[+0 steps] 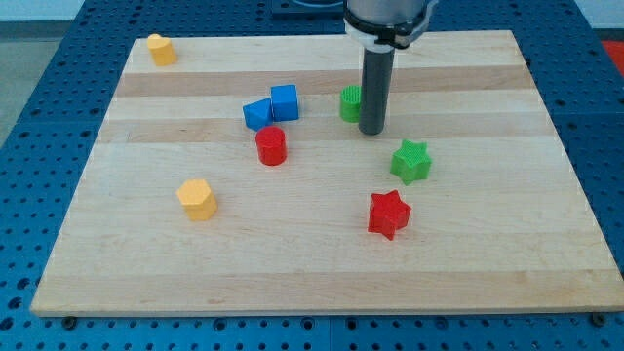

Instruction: Move the hand to the right side of the green star

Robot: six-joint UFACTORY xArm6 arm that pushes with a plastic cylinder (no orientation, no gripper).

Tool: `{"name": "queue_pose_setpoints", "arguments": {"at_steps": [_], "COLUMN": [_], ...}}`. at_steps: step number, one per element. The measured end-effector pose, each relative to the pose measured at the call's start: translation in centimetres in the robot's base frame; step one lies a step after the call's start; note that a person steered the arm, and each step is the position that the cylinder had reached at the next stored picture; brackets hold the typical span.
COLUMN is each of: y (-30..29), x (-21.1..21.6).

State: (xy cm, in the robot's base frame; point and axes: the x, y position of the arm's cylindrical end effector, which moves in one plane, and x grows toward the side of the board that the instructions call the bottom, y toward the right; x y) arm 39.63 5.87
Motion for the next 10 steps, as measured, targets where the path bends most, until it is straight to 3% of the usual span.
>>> {"name": "queue_pose_setpoints", "arguments": {"at_steps": [2,4,5,7,10], "y": [1.7,9.4,9.6,11.6,11.6], "x": [0.4,-0.9,-0.8,3.4,4.8]}}
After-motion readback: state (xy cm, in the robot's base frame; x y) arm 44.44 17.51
